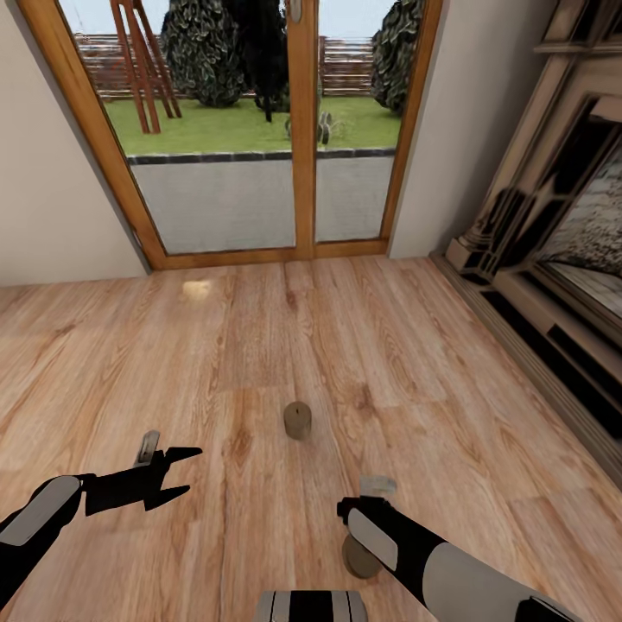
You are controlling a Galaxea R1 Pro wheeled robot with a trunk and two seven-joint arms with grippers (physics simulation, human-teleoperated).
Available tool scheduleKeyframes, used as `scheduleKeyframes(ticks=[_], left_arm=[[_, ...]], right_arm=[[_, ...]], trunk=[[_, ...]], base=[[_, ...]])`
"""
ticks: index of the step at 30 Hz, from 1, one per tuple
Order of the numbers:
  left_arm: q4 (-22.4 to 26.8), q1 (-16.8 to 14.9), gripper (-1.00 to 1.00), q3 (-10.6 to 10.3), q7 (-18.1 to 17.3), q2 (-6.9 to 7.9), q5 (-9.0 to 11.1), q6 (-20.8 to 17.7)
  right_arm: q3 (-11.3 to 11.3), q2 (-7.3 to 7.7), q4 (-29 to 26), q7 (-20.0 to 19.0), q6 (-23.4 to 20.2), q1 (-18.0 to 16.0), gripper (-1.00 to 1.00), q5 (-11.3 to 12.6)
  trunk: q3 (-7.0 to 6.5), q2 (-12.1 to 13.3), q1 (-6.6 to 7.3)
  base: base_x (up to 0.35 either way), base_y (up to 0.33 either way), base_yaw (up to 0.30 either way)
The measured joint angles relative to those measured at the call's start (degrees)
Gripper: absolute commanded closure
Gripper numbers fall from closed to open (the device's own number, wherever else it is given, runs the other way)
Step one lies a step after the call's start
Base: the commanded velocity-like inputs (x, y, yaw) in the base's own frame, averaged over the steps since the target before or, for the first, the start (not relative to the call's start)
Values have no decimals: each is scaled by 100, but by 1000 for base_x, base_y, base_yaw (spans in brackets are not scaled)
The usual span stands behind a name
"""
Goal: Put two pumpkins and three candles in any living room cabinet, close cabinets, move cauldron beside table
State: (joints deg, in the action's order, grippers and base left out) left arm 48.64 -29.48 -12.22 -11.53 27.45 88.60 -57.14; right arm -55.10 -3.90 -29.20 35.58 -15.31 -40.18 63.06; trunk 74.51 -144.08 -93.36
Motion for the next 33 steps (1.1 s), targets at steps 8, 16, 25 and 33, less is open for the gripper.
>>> scheduleKeyframes(ticks=[8,16,25,33], left_arm=[[1,0,-100,0,1,0,0,0],[1,0,-100,0,0,0,3,0],[-33,6,-100,-36,-949,11,-10,-20],[-7,10,-100,-654,-2791,295,-80,-12]], right_arm=[[0,0,1,-2,60,0,-100,-44],[0,0,3,-64,-11,0,-100,-38],[0,0,10,-140,-36,0,-100,-24],[0,0,10,-158,-36,0,-100,-24]], trunk=[[177,-11,-21],[333,-20,-38],[333,-20,-38],[333,-20,-38]], base=[[0,0,0],[0,0,0],[0,0,0],[0,0,0]])
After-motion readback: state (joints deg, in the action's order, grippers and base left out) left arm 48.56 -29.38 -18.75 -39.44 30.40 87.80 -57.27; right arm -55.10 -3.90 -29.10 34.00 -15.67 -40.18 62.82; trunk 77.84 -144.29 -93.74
